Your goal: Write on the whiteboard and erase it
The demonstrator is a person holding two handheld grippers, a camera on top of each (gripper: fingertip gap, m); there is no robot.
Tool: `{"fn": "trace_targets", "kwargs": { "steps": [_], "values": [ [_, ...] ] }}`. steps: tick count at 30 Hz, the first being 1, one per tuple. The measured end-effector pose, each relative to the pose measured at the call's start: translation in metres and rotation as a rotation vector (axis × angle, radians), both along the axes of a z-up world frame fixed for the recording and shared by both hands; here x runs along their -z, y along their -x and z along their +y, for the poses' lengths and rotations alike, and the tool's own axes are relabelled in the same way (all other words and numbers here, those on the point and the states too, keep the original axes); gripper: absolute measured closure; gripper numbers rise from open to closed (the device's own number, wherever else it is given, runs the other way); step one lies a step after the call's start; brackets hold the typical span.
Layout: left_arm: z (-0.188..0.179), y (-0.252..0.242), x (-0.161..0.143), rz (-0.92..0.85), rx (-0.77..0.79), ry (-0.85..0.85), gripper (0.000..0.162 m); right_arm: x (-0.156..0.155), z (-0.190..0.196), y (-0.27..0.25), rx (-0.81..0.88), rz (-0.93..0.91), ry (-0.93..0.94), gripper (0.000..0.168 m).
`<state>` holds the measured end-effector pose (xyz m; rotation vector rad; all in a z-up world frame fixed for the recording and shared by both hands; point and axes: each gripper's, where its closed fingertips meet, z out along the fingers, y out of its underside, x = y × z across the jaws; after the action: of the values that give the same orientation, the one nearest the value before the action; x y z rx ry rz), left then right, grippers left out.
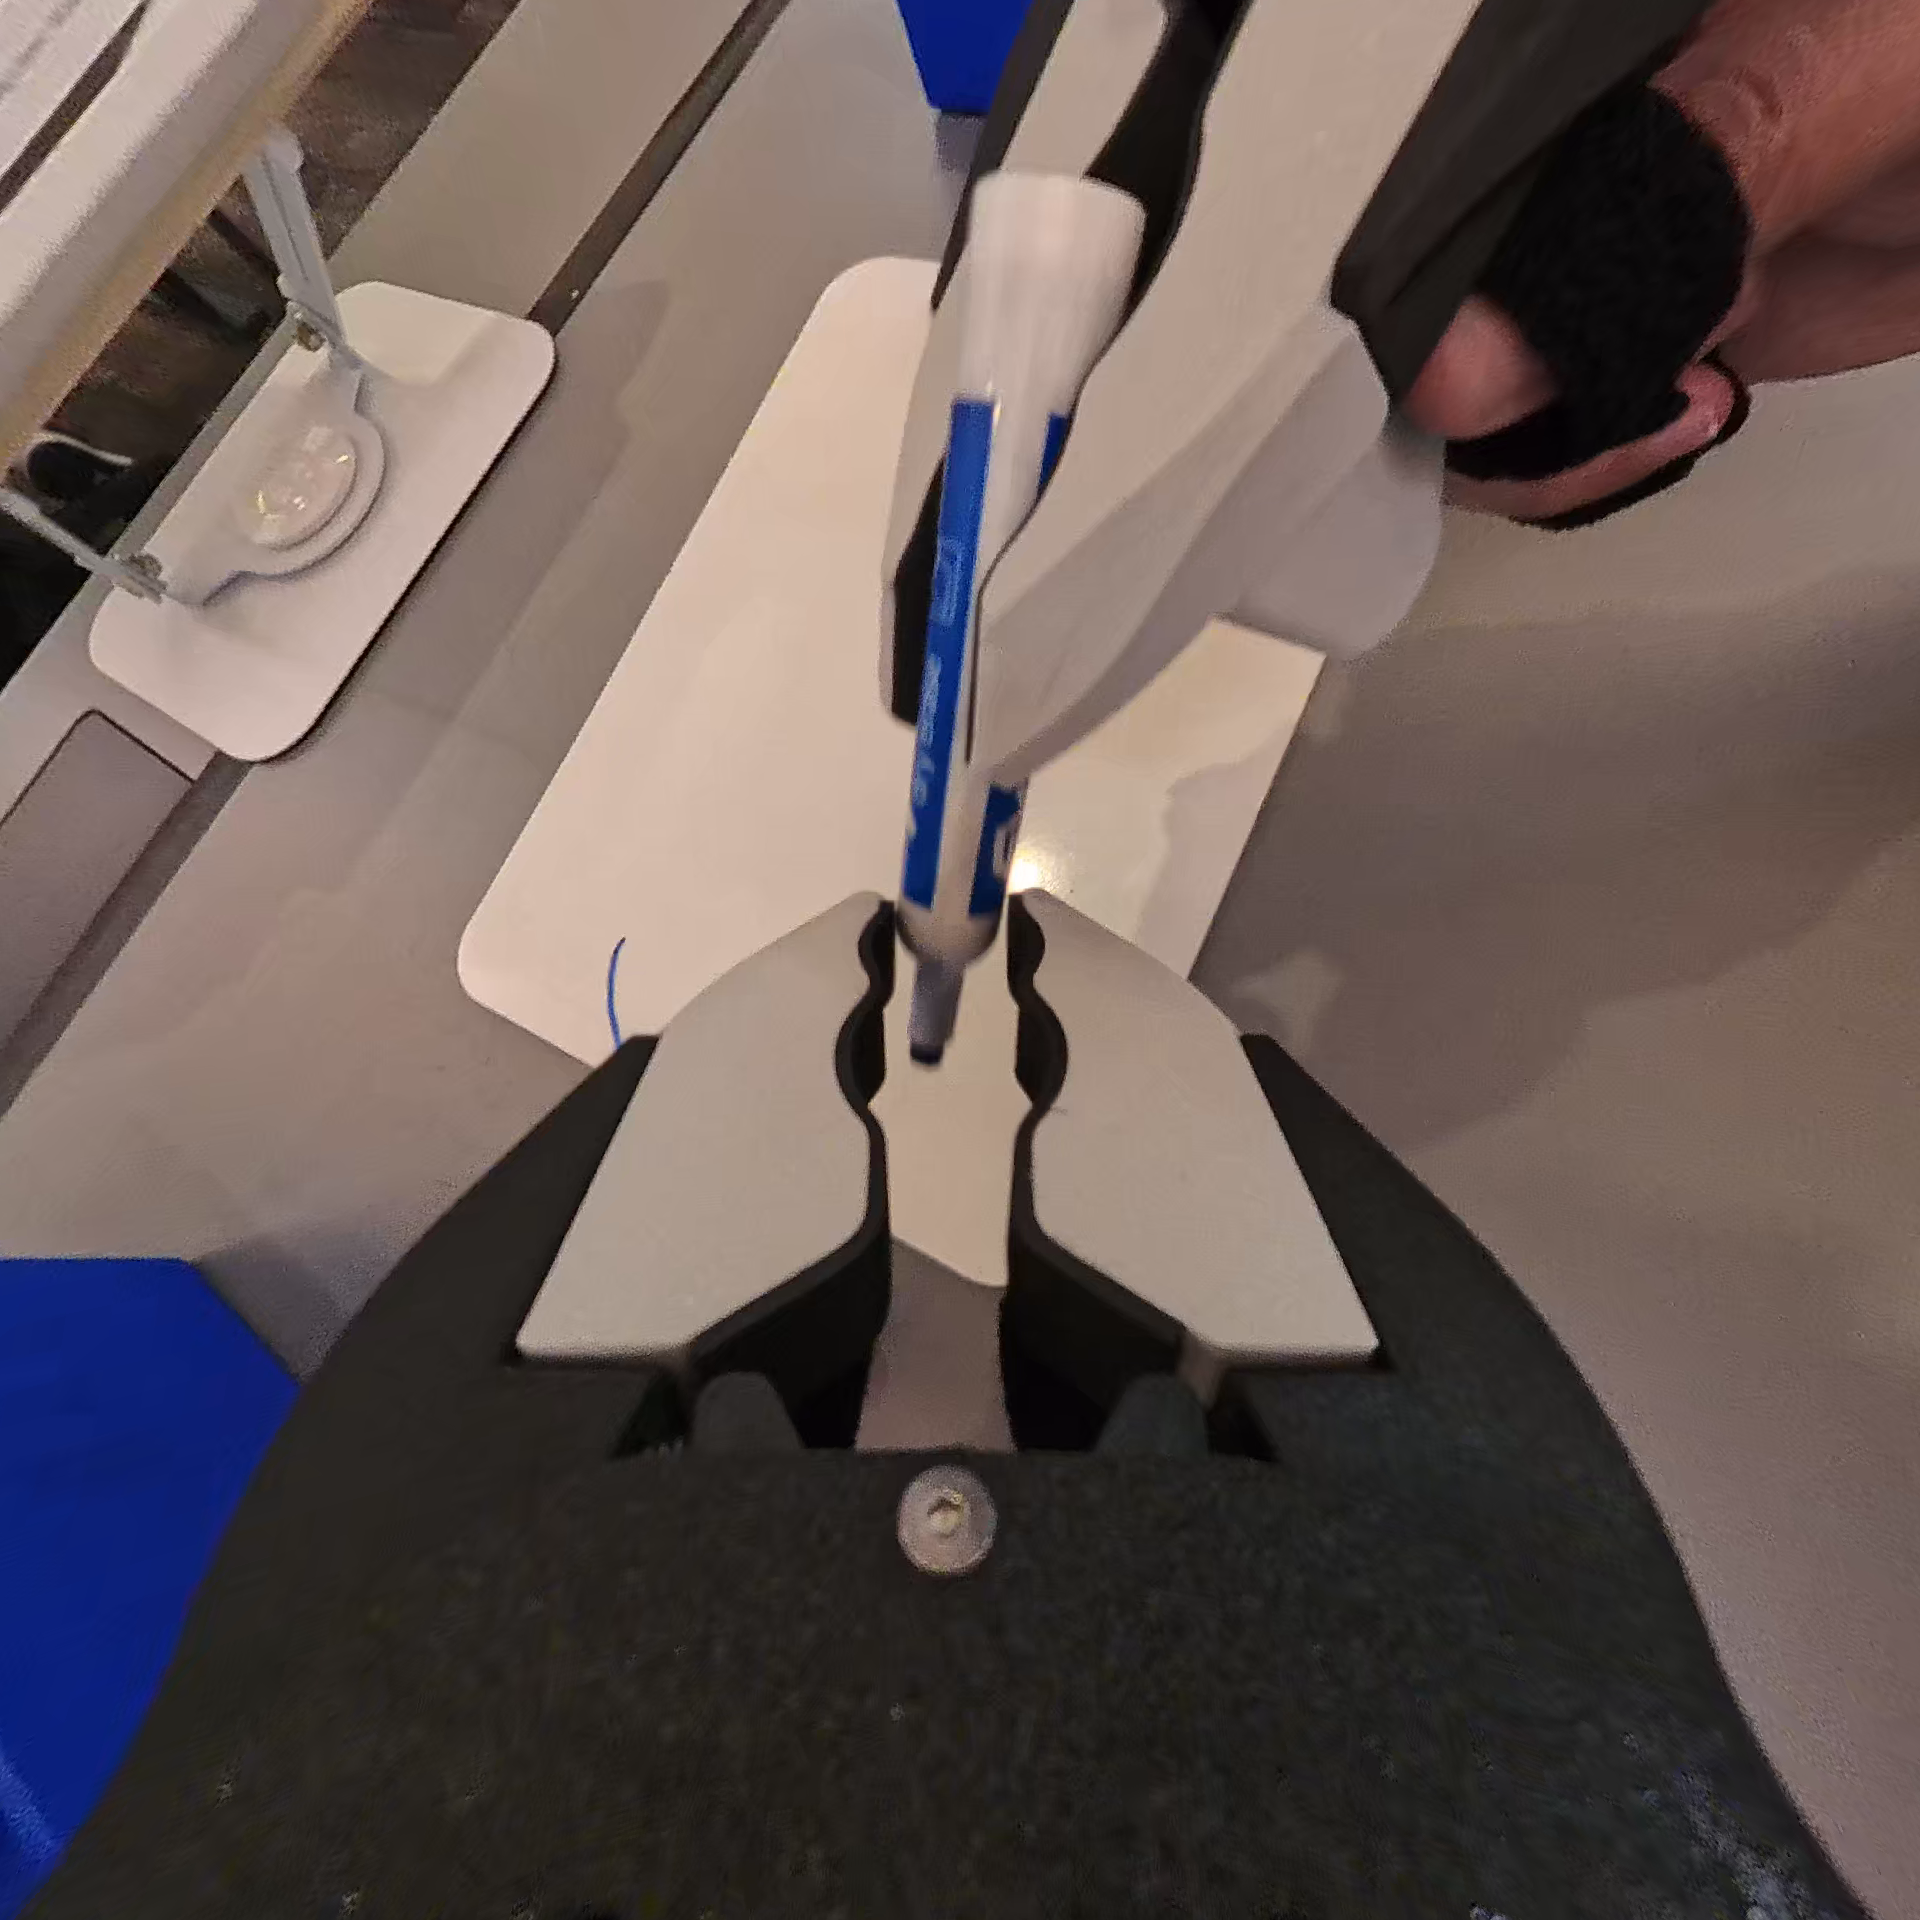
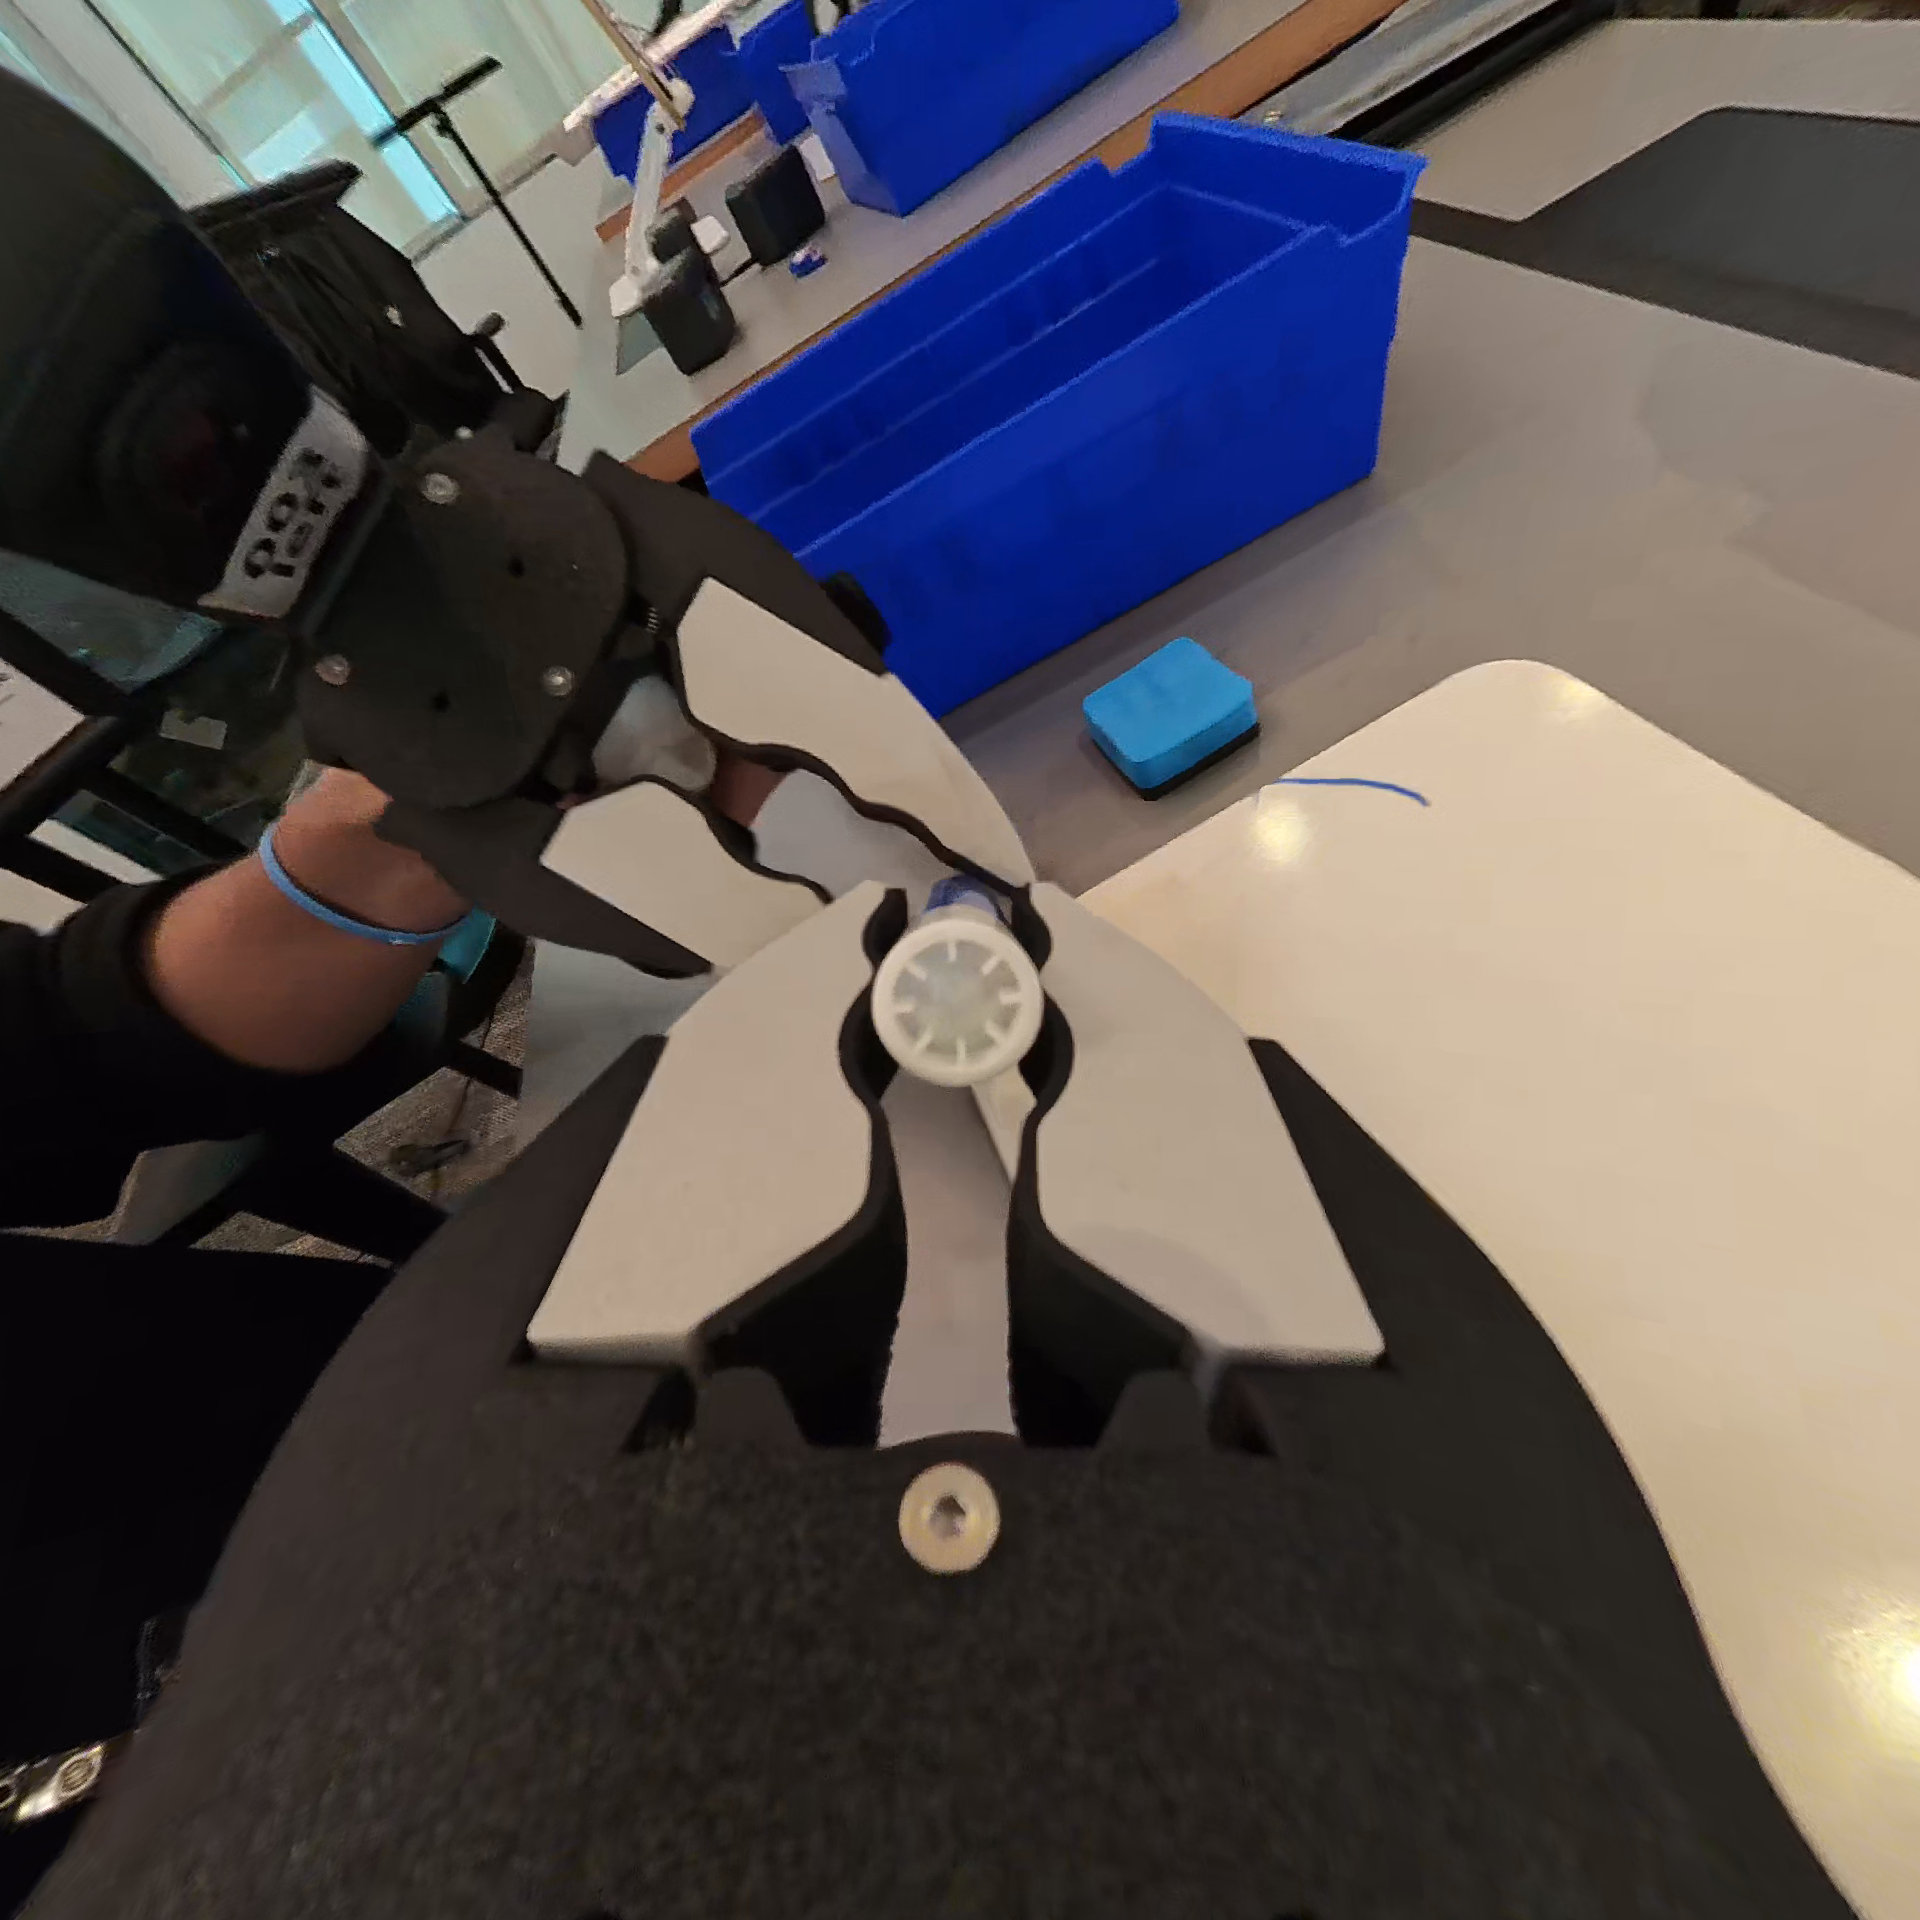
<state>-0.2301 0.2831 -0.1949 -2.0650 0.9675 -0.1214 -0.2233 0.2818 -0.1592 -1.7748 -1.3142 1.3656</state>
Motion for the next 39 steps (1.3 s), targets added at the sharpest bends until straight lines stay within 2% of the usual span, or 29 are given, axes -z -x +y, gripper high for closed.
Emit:
{"fn": "trace_targets", "kwargs": {
  "steps": [2,4,6,8,9,11,16,17,26,39],
  "values": [
    [-0.002,0.013,-0.005,-0.022,-0.041,0.002,0.12,-0.003,0.012,-0.002,0.042,-0.026,-0.044,0.149],
    [-0.008,0.028,-0.003,-0.059,-0.088,0.067,0.112,-0.006,0.028,-0.006,0.092,-0.076,-0.109,0.149],
    [-0.014,0.042,0.009,-0.094,-0.153,0.139,0.114,-0.004,0.045,-0.006,0.147,-0.158,-0.223,0.149],
    [-0.019,0.043,0.031,-0.13,-0.177,0.227,0.124,0.001,0.058,0.003,0.169,-0.235,-0.319,0.149],
    [-0.02,0.043,0.044,-0.12,-0.194,0.27,0.123,0.005,0.063,0.011,0.17,-0.264,-0.35,0.149],
    [-0.018,0.049,0.063,-0.08,-0.254,0.325,0.128,0.015,0.073,0.03,0.154,-0.321,-0.389,0.149],
    [-0.021,0.043,0.082,-0.112,-0.258,0.416,0.151,0.044,0.096,0.071,0.105,-0.451,-0.395,0.148],
    [-0.021,0.043,0.084,-0.105,-0.255,0.414,0.155,0.047,0.099,0.075,0.096,-0.468,-0.39,0.148],
    [-0.024,0.044,0.084,-0.124,-0.252,0.429,0.159,0.064,0.106,0.08,0.066,-0.525,-0.413,0.148],
    [-0.026,0.047,0.085,-0.119,-0.263,0.442,0.162,0.064,0.092,0.09,-0.005,-0.536,-0.412,0.148]
  ]
}}
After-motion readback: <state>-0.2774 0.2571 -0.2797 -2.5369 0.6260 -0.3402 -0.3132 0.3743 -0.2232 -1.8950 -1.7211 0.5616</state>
